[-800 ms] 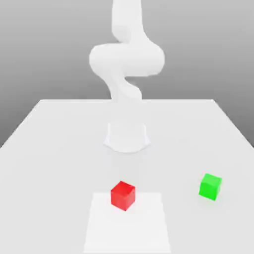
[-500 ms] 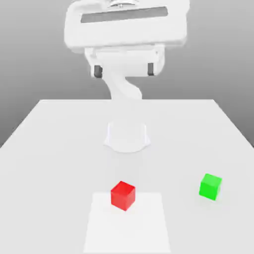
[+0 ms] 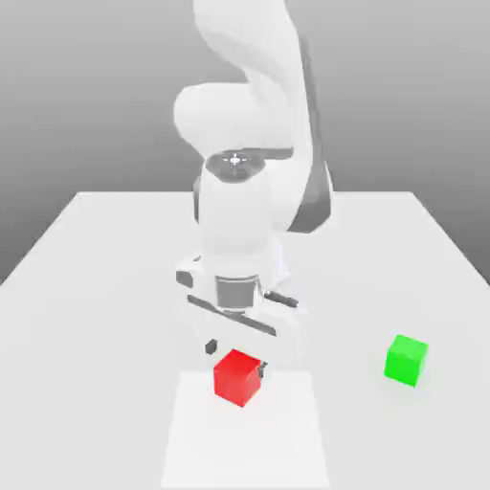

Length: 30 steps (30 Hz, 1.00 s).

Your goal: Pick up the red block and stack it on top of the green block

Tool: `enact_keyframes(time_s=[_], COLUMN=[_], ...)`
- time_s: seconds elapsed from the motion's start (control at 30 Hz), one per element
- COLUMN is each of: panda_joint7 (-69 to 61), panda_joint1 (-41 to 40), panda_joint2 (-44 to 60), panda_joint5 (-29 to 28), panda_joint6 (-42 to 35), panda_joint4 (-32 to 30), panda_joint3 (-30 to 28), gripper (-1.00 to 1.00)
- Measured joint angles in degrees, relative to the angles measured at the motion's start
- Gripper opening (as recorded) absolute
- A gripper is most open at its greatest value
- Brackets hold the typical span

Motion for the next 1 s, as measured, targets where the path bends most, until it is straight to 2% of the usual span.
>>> enact_keyframes(time_s=[0.03,0.27,0.53,1.0], panda_joint7=[0.2,0.5,-2.9,8.6], panda_joint1=[0.4,0.5,1.1,18.9], panda_joint2=[1.2,1.1,-13.5,-16.8], panda_joint5=[-0.3,-0.6,4.7,9.8], panda_joint6=[1.0,1.0,-11.7,-20.0], panda_joint4=[0.2,0.1,-1.8,3.7], panda_joint3=[-0.5,-0.6,1.3,18.5], gripper=[-1.0,-1.0,-1.0,-1.0])
